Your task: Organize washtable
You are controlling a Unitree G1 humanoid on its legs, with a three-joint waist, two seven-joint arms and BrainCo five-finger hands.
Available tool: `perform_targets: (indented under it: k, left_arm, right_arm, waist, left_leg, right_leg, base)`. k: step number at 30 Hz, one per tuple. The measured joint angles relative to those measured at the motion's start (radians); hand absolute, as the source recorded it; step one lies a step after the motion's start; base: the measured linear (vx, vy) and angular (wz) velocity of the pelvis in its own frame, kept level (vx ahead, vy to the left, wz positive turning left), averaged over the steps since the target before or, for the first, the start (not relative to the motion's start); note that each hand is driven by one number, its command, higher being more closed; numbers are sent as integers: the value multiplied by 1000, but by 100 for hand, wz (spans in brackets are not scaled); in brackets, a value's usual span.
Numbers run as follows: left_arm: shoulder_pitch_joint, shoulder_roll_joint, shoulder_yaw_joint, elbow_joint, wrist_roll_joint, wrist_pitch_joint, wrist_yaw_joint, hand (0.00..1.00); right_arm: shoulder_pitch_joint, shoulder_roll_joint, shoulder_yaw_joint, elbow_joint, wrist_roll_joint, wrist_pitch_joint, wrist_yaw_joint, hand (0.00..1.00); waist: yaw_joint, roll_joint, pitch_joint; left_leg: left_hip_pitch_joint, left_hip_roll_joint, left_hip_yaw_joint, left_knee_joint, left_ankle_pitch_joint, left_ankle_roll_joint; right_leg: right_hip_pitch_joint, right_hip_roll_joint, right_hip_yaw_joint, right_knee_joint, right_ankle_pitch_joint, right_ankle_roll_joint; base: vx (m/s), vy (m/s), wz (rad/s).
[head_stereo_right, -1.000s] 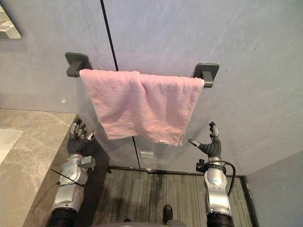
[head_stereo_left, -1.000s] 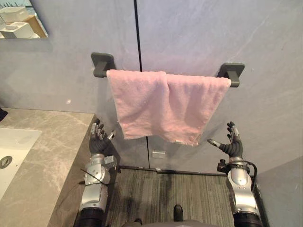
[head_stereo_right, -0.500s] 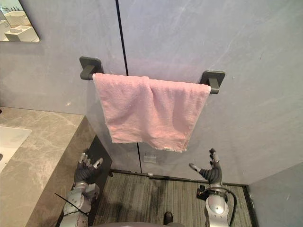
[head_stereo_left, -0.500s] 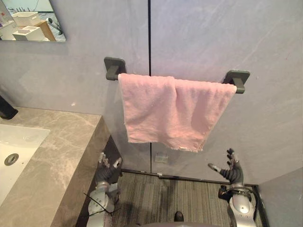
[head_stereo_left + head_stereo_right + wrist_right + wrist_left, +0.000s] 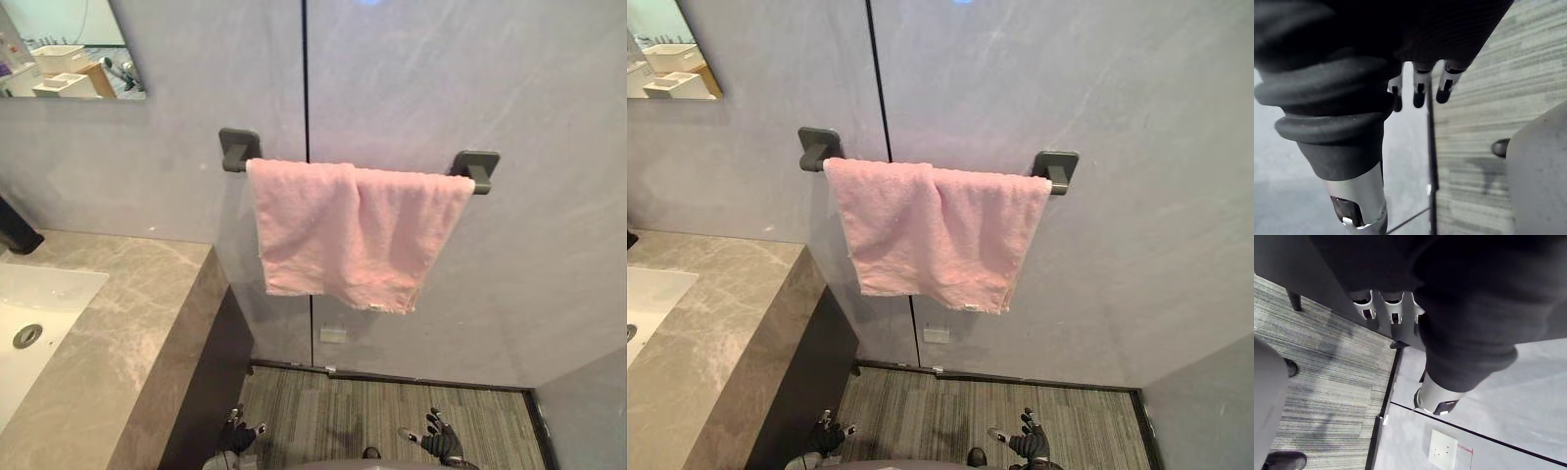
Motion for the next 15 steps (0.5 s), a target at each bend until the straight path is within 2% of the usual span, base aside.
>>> perform_targets:
  k: [3, 5, 7, 8, 9, 10, 11, 13, 15]
  left_arm:
    - [-21, -1, 2, 25, 15, 0, 2, 0]
    - [-46, 2, 5, 38, 15, 1, 5, 0]
    - [-82, 12, 19, 47, 16, 6, 11, 0]
    - [-112, 11, 22, 46, 15, 10, 20, 0]
    - [-123, 0, 24, 45, 14, 11, 23, 0]
    - [-147, 0, 23, 44, 15, 19, 23, 0]
    - [-149, 0, 21, 44, 15, 22, 23, 0]
    - [-143, 5, 21, 41, 14, 22, 25, 0]
    - [-149, 13, 23, 30, 15, 23, 27, 0]
  right_arm:
    - [-22, -5, 1, 42, 0, 1, -1, 0]
    - [-55, -10, 11, 65, 0, 3, -4, 0]
    - [-95, -10, 10, 62, 0, 3, -15, 0]
    - [-115, -10, 11, 62, 0, 3, -20, 0]
    - [-138, -13, 15, 63, 0, 8, -20, 0]
    - [-159, -12, 24, 64, 0, 15, -20, 0]
    - [-154, -10, 26, 65, 0, 17, -20, 0]
    - [-148, -3, 32, 65, 0, 20, -20, 0]
    - [-158, -3, 39, 65, 0, 20, -23, 0]
  waist:
    - [7, -2, 1]
    - [11, -7, 31]
    - [8, -9, 46]
    - [9, -18, 52]
    - [31, -2, 59]
    - [36, -6, 80]
    - [36, 3, 85]
    - [37, -13, 71]
    - [41, -34, 60]
  left_leg:
    - [-2, 1, 10, 5, -1, 1]
    - [-21, 6, 34, 47, -20, -2]
    - [-113, 16, 81, 170, -55, -4]
    - [-183, 31, 139, 238, -64, 9]
    - [-207, 61, 166, 240, -61, 18]
    - [-216, 71, 172, 242, -52, 18]
    - [-216, 72, 162, 242, -44, 17]
    - [-240, 71, 127, 263, -35, 7]
    - [-314, 77, 84, 303, -11, -9]
  right_leg:
    - [-9, 2, 6, 13, 0, 0]
    - [-39, 5, 25, 54, -6, 3]
    - [-108, 6, 35, 116, -9, 8]
    - [-159, 9, 56, 125, 17, 45]
    - [-183, 22, 59, 139, 23, 71]
    - [-234, 4, 15, 359, -96, 15]
    - [-236, -28, -13, 521, -187, 8]
    - [-163, -87, -17, 631, -256, 55]
    - [-105, -120, -11, 626, -305, 66]
  base:
    - [-38, 6, -11]
    - [-75, 7, -27]
    - [-157, 10, -23]
    - [-187, 12, -33]
    - [-251, 25, -36]
    - [-158, 11, -16]
    - [-136, -25, 10]
    - [-94, -130, 37]
    - [-114, -247, 57]
